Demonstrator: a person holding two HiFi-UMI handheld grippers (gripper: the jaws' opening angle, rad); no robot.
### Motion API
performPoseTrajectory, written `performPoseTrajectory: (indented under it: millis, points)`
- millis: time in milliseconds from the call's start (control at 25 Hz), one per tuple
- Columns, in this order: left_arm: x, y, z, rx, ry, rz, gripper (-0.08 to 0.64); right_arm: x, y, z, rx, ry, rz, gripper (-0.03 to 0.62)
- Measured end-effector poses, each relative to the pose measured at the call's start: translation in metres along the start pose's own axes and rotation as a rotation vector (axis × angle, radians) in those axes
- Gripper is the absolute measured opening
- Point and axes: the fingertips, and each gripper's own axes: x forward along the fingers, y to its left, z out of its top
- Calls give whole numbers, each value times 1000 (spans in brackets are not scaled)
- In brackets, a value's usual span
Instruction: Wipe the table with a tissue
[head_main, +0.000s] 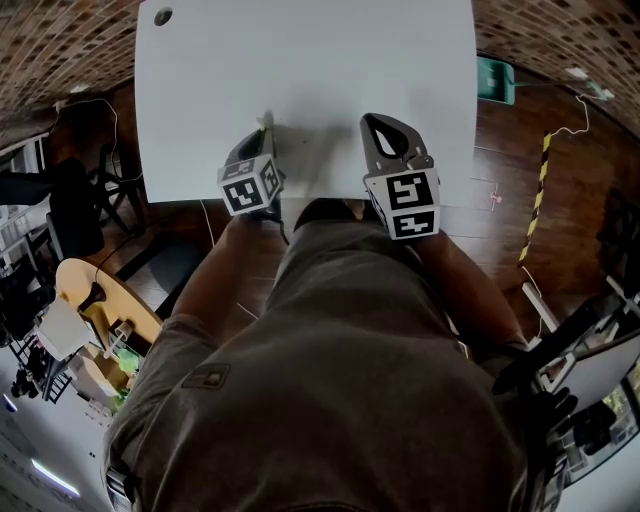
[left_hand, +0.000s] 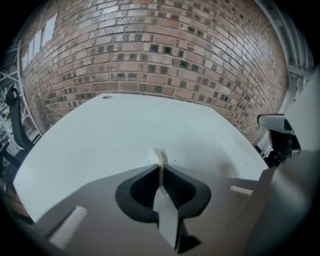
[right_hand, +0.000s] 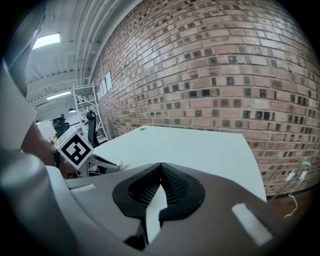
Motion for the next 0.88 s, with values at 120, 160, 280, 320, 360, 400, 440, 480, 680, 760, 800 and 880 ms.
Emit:
performPoseTrajectory:
  millis: [120,160,280,320,360,400,440,480,680,760,800,880]
  points:
    - [3,-4,5,8,-2,-4,28,0,1,-1,-1,2,1,14]
    - [4,-5,6,10,-2,-6,28,-1,0,-1,-1,2,2,14]
    - [8,-9,11,18,-2,-11,28,0,-4,0,1,3,1,14]
    - [9,-11,12,21,-1,-13,28,0,-6,1,3,3,0,14]
    - [11,-13,13,24,2,-15,29,0,-8,1,4,3,-1,14]
    - [12,-15,14,28,5,-17,28,0,-11,1,6,2,-2,14]
    - [14,-17,15,31,9,-19,29,-1,-12,2,7,2,-3,14]
    - [15,-19,15,35,13,-22,29,-1,-13,2,8,1,-4,14]
    - [18,-25,17,52,25,-44,28,-3,-14,3,8,-4,-9,14]
    - [20,-28,19,58,28,-52,28,-4,-16,4,6,-3,-11,14]
    - [21,-29,20,63,31,-55,28,-4,-18,4,6,-2,-12,14]
    - [22,-31,21,78,34,-62,29,-4,-20,5,6,-1,-14,14]
